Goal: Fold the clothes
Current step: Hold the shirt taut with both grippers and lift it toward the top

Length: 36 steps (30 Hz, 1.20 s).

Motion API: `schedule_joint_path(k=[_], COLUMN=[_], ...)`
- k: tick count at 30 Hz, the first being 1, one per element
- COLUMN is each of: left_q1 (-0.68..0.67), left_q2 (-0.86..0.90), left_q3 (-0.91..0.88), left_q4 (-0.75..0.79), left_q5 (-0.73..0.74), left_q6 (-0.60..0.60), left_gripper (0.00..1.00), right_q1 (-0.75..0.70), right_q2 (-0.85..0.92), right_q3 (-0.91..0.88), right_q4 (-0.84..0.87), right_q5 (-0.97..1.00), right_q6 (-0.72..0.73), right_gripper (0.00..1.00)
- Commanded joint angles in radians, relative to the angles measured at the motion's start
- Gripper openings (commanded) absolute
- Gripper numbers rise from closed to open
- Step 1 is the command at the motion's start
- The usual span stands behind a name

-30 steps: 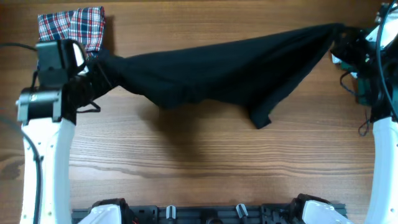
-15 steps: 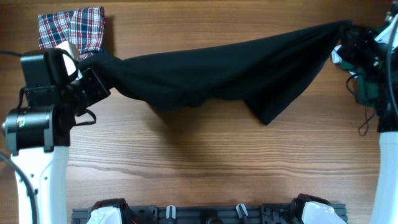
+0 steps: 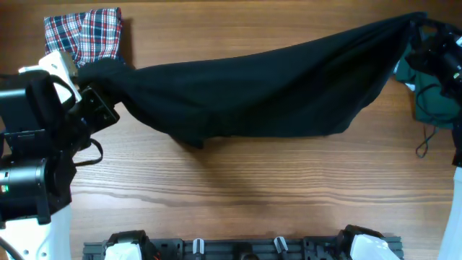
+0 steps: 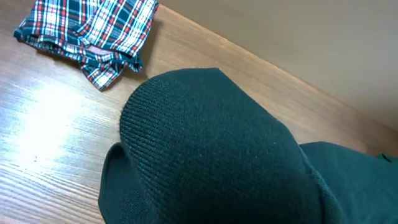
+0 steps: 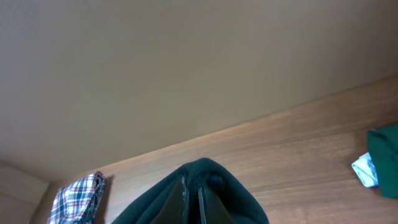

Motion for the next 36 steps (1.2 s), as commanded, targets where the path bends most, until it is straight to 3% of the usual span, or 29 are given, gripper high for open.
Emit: schedule_joint_path(k=[1,11,18,27,30,36], left_q1=[0.012,-0.008,-0.008,-0.076,-0.098,-0.116], left_q2=[-0.021,0.065,0.315,0.479,0.499,0.583], left_q3=[0.068,0.077,0.078,0.078,0.078,0.077], left_q4=[-0.021,0.063,0.377,0.877,0.977,1.014], left_q5=[0.016,0.019,0.023,0.016,0.006,0.007], left_q6=[0.013,0.013,0.013,0.017,0.016,0.016], left_gripper=[0.04,0.04,0.04,0.04,0.04,0.04], right_q1=[-0.004,-0.004,-0.004,0.003,0.018,0.027], right_q2=[-0.025,0.001,0.141,0.313,0.353,0.372], right_q3=[0.034,0.034,0.034,0.034,0.034,0.033], right_q4=[-0.007,0.029,0.199,0.513,0.564,0.598], right_q5=[-0.008,-0.051,-0.059,-0.122,-0.13,-0.141], right_q6=[-0.017,0.006,0.045,0.168,0.166,0.129], right_gripper=[0.04,0.04,0.04,0.04,0.04,0.04])
